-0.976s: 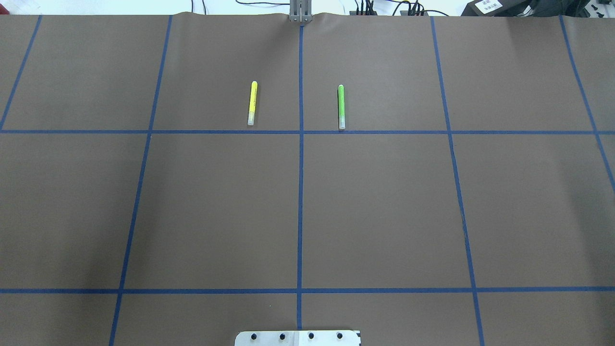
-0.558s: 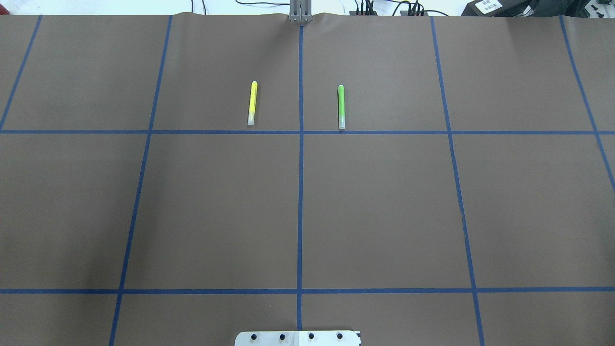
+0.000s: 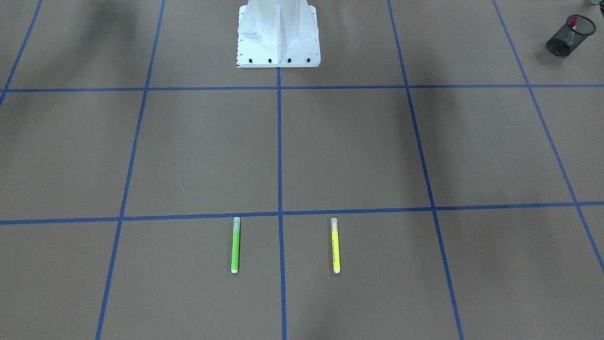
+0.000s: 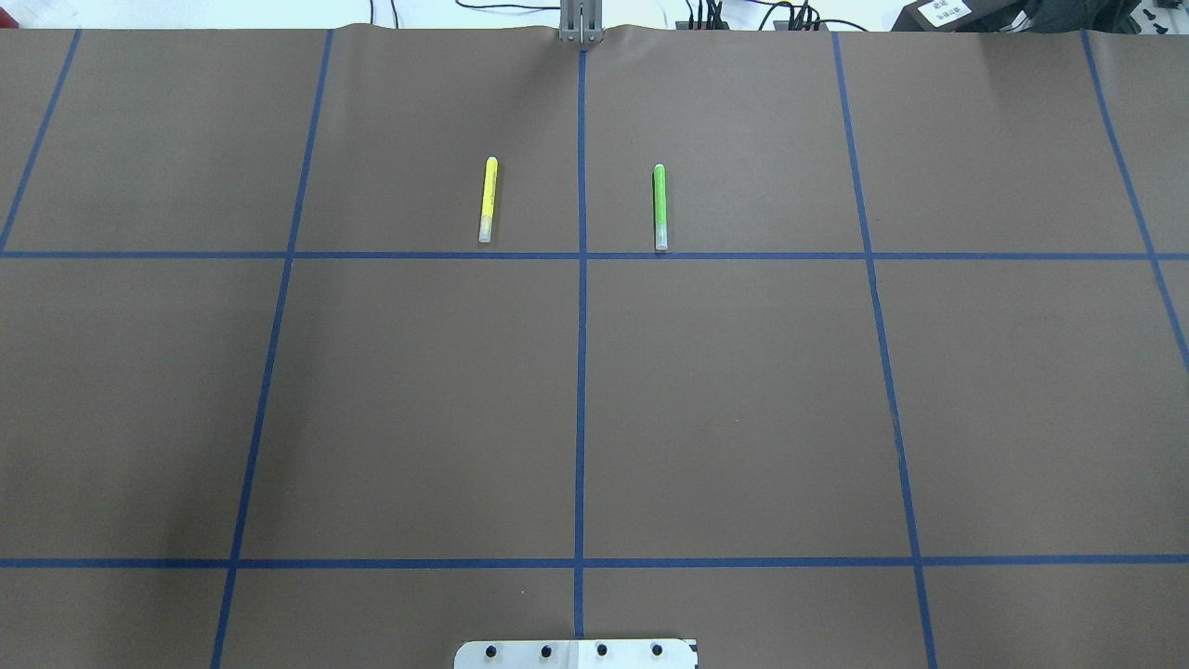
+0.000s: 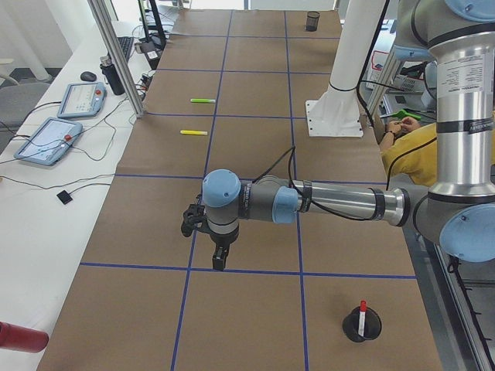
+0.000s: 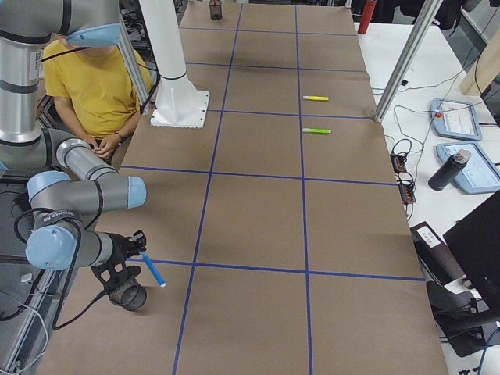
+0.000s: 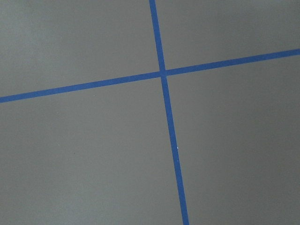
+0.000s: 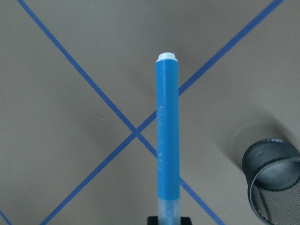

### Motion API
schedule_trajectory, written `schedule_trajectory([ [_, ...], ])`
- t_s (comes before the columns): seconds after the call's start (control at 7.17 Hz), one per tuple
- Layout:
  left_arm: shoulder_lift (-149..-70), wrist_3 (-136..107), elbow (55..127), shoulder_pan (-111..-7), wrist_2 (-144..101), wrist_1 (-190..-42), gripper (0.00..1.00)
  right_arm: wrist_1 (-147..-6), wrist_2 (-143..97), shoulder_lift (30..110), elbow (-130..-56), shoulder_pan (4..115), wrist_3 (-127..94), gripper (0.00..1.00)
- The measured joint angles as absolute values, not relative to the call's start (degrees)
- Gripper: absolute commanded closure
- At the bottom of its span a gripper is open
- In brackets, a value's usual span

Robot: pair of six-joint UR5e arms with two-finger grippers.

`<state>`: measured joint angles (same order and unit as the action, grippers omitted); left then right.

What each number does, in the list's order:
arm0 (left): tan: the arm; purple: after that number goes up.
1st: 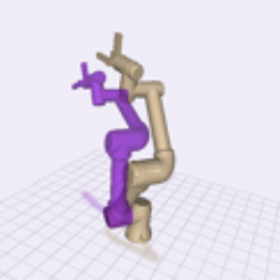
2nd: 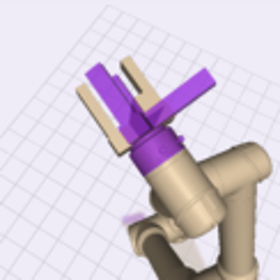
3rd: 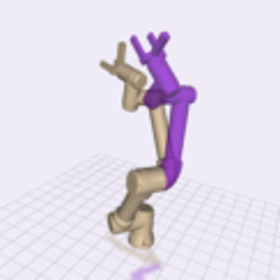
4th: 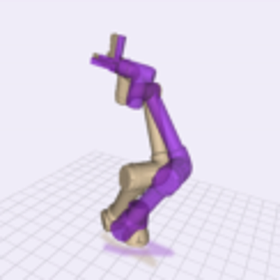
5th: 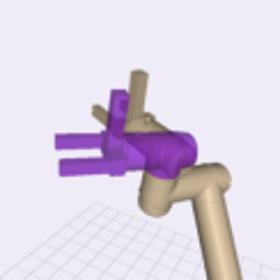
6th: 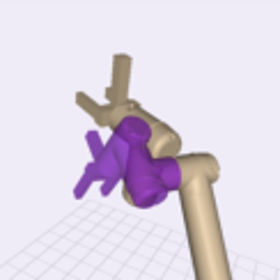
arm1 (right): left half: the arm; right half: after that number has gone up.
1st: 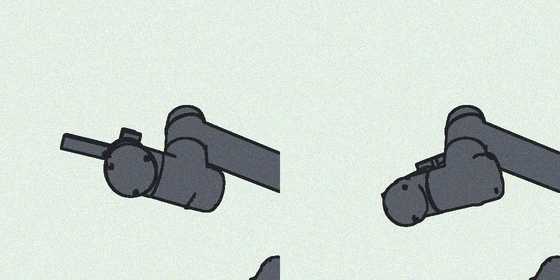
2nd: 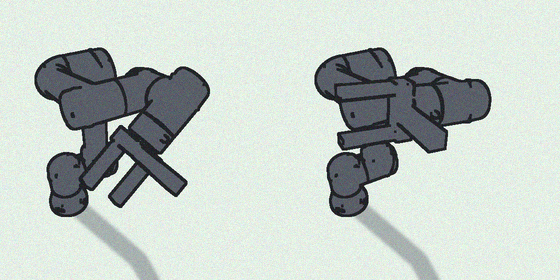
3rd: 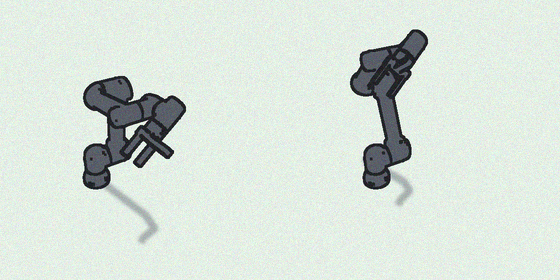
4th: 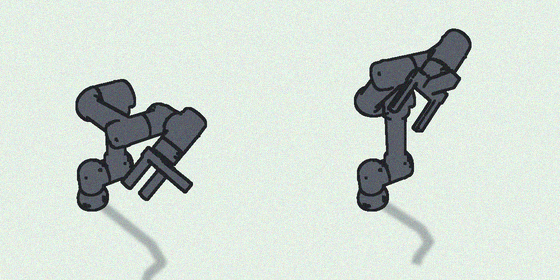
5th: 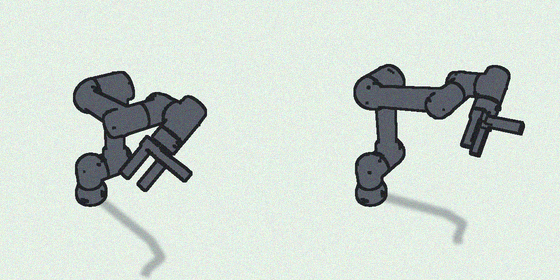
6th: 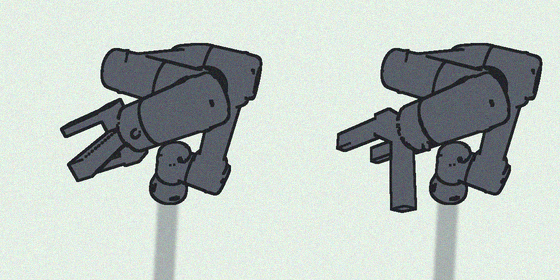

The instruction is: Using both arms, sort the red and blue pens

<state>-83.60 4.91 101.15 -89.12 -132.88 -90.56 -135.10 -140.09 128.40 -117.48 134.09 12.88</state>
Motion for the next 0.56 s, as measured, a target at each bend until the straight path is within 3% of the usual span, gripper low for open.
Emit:
schedule_trajectory([
  [0.56, -83.44, 4.88, 101.26, -89.12, -133.30, -91.40, 0.00, -156.80, -131.20, 124.71, -115.03, 149.55, 14.07, 1.00],
])
